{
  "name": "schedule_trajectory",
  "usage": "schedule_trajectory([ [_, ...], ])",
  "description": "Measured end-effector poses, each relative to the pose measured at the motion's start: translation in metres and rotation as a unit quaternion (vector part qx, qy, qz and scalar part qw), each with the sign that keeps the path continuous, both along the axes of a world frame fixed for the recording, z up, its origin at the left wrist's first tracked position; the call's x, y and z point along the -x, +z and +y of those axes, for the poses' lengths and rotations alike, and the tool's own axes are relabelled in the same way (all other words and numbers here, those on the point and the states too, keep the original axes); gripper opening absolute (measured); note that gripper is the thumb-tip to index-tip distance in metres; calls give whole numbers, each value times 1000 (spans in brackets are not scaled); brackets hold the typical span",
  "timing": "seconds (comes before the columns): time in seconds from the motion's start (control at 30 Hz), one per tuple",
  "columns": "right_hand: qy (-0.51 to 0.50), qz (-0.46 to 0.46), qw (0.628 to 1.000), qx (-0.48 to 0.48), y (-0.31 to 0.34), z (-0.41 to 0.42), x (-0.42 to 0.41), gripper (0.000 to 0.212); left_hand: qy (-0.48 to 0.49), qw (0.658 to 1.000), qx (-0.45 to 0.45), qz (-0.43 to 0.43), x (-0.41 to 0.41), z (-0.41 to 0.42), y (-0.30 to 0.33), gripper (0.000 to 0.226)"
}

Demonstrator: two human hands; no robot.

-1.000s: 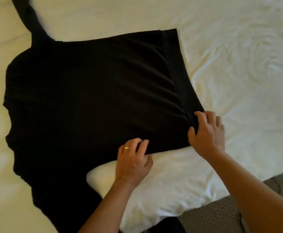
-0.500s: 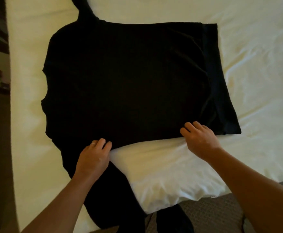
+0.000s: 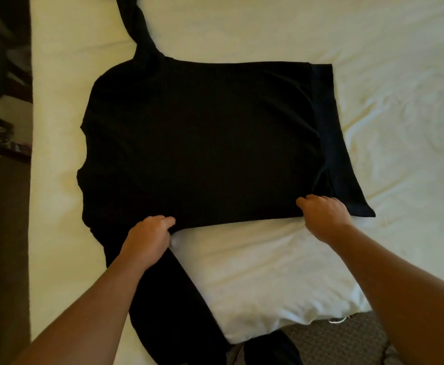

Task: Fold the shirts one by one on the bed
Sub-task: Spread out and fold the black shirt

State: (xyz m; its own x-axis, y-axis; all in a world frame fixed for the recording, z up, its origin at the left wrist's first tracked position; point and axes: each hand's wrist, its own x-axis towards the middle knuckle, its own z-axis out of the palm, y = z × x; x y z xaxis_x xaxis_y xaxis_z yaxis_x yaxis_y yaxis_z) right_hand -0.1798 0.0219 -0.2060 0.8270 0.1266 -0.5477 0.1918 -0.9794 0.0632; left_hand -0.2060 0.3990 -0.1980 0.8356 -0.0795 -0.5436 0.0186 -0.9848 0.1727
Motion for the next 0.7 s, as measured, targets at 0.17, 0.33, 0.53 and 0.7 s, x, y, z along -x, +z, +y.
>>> schedule_trajectory([
  [0.17, -52, 34, 998, -15, 16, -4, -35, 31, 79, 996, 23, 17, -32, -8, 21, 38],
  [0.33, -90, 19, 995, -45, 20, -9, -71, 15, 78, 995, -10, 65, -81, -10, 29, 43],
  [0.53, -86, -11, 995, -44, 16, -14, -118, 13, 83, 995, -34, 33, -136, -9, 26, 36],
  [0.7, -75, -42, 994, -62, 4, -15, -163, 11, 86, 994, -65, -5, -179, -6, 17, 25],
])
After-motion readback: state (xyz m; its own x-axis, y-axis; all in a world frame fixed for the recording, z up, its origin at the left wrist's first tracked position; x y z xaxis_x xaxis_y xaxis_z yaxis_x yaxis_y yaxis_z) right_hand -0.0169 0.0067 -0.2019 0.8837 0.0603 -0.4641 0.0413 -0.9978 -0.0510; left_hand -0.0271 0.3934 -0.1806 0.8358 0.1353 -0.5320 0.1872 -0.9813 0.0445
